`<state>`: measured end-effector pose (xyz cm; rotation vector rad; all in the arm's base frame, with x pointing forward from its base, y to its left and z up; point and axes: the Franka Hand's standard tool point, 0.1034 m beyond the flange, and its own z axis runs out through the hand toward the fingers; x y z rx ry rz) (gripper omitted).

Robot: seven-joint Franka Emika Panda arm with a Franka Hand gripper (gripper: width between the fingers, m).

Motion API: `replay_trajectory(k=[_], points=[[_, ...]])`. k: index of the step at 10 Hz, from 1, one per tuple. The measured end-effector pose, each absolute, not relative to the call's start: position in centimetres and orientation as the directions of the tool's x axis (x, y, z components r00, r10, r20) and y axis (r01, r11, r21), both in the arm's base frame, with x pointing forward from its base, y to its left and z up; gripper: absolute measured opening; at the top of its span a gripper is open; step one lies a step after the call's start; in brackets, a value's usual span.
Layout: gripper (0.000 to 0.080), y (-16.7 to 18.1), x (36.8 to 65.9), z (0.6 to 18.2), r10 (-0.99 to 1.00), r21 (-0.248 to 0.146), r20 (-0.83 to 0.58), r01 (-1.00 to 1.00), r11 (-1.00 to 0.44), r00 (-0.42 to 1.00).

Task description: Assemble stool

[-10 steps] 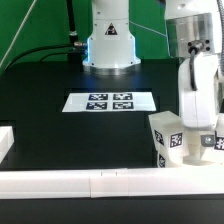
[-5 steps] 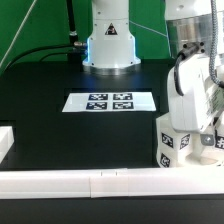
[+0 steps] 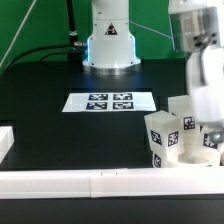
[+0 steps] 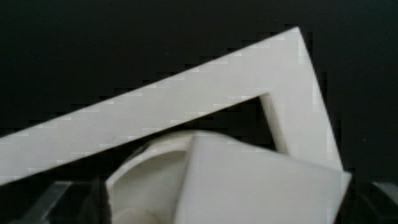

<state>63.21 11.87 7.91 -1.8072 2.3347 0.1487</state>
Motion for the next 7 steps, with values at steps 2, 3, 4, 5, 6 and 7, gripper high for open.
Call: replay_trajectory(k=[2, 3, 4, 5, 6, 7], points=[[0.0645, 12.8, 63.4, 10.2, -0.976, -0.036, -0.215, -0.998, 0.042, -0.033], [0.0645, 12.7, 63.8, 10.5, -0.977, -0.051, -0.214, -0.999, 0.007, 0.004], [0.0649, 12.6, 63.6, 10.3, -0.974, -0.068, -0.206, -0.994, -0.084, 0.097], [0.0649, 12.6, 63.6, 10.3, -0.967, -0.081, -0.201, -0.986, -0.145, 0.158], [0.0649, 12.5, 63.5, 10.2, -0.942, -0.084, -0.181, -0.958, -0.272, 0.284], [0.0649, 12.4, 63.6, 10.5, -0.873, -0.077, -0.15, -0.886, -0.457, 0.463]])
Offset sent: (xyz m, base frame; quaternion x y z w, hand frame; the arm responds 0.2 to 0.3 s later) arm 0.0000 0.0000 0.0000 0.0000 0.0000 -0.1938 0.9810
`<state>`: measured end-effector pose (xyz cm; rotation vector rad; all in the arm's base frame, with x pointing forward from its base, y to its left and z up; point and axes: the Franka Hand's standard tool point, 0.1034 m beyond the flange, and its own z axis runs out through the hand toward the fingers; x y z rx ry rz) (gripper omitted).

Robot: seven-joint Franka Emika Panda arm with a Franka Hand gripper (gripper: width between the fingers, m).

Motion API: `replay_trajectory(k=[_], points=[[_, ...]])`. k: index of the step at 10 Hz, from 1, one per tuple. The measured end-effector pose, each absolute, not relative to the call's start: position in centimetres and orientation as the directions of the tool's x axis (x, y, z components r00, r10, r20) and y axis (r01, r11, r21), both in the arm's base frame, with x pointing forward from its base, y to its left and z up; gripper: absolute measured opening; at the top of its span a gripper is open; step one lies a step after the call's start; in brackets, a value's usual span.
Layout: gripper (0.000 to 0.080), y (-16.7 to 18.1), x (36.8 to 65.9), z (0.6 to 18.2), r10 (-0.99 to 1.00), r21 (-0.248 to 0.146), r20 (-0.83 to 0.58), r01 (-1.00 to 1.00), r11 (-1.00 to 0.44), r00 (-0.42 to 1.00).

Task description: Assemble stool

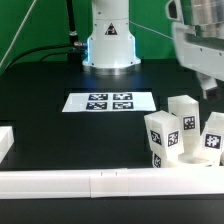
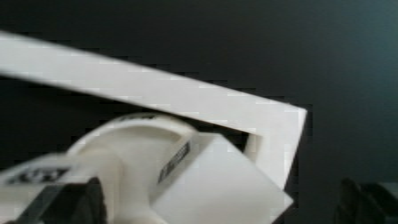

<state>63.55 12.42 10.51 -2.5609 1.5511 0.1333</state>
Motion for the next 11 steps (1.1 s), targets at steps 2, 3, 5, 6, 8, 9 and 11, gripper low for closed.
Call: replay_trajectory(k=[2, 3, 5, 6, 8, 9, 11], points=[[0.0649, 12.8, 63.9, 11.3, -0.675, -0.062, -0.103, -0.682, -0.729, 0.73], [0.0649, 13.4, 63.8, 11.4, -0.573, -0.048, -0.075, -0.577, -0.816, 0.816], [0.0649, 12.9, 63.9, 11.3, -0.487, -0.054, -0.067, -0.49, -0.87, 0.871], [0.0649, 12.8, 63.9, 11.3, -0.452, -0.056, -0.065, -0.455, -0.889, 0.89], [0.0649, 13.1, 63.7, 10.9, -0.139, 0.004, -0.028, -0.139, -0.99, 0.99], [0.0649, 13.4, 63.6, 10.3, 0.041, 0.012, -0.034, 0.042, -0.999, 0.999], [0.0649, 13.4, 63.5, 9.3, 0.239, 0.004, -0.049, 0.239, -0.971, 0.97]])
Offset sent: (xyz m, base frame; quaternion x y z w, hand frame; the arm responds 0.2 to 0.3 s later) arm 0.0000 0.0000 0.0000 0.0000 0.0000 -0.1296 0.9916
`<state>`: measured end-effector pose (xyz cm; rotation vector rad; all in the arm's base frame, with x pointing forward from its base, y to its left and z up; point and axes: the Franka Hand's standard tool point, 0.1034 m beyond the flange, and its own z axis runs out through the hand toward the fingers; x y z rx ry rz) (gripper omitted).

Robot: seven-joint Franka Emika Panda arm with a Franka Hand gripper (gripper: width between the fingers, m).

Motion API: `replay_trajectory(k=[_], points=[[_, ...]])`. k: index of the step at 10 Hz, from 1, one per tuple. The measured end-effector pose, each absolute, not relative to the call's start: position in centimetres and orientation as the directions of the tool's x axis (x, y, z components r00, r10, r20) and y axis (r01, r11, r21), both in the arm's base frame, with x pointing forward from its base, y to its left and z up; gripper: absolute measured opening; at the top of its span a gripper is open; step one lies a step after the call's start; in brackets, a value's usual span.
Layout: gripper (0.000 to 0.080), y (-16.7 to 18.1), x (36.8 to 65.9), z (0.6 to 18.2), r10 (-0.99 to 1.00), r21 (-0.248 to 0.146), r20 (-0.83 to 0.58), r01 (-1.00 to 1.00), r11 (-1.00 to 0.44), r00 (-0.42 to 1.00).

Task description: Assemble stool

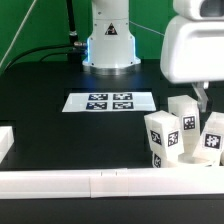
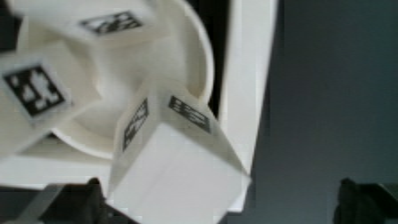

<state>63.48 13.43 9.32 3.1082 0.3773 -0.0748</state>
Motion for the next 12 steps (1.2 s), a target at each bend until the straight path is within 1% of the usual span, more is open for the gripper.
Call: replay_trajectory(k=[1, 3, 4, 7, 9, 11, 12], points=[[0.0649, 13.2, 63.6, 9.4, 0.287, 0.01, -0.027, 0.288, -0.958, 0.957], [0.0649, 12.9, 63.6, 9.3, 0.381, 0.014, -0.031, 0.382, -0.924, 0.924], [0.0649, 12.6, 63.5, 9.2, 0.463, 0.011, -0.035, 0.463, -0.886, 0.886], [0.0649, 10.9, 62.9, 7.6, 0.634, -0.014, -0.069, 0.635, -0.772, 0.77], [0.0649, 11.0, 62.7, 7.1, 0.642, -0.014, -0.074, 0.643, -0.766, 0.763], [0.0649, 11.0, 62.7, 7.0, 0.612, -0.011, -0.073, 0.613, -0.79, 0.788], [0.052, 11.0, 62.8, 7.0, 0.601, -0.01, -0.073, 0.602, -0.799, 0.796]])
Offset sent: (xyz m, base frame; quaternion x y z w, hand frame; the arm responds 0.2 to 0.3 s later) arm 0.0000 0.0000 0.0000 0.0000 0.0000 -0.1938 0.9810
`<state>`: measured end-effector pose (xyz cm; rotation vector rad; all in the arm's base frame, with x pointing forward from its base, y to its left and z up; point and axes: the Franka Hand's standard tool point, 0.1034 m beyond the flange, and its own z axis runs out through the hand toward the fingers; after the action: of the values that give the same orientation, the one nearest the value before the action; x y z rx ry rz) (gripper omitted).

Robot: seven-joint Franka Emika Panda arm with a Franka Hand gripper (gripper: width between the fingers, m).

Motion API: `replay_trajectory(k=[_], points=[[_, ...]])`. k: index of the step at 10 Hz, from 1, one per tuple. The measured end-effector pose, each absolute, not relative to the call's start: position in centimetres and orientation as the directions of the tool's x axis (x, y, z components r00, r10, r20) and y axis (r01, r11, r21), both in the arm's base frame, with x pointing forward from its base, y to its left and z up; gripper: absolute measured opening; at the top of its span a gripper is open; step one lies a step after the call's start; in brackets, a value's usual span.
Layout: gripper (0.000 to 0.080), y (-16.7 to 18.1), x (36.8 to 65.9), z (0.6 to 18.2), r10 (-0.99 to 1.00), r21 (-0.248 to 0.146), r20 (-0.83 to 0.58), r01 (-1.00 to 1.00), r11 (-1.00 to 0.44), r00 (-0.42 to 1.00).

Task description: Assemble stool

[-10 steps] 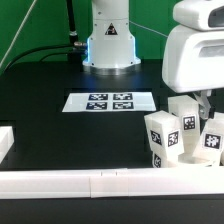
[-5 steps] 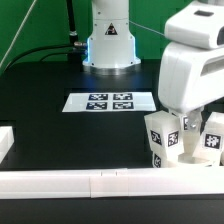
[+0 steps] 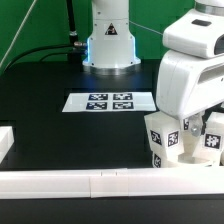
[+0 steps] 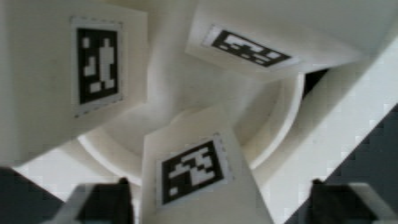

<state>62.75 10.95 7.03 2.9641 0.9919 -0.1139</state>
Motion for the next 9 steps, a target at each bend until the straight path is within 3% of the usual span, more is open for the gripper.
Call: replay_trajectory(k=[1, 2, 9], points=[[0.0383, 10.94, 62.76, 7.03, 0.569, -0.007, -0.074, 0.57, -0.821, 0.819], [0.0345, 10.88, 62.78, 7.04, 0.505, -0.001, -0.074, 0.506, -0.862, 0.86], [0.0345, 10.12, 62.87, 7.03, 0.019, 0.038, -0.065, 0.021, -0.999, 0.998]])
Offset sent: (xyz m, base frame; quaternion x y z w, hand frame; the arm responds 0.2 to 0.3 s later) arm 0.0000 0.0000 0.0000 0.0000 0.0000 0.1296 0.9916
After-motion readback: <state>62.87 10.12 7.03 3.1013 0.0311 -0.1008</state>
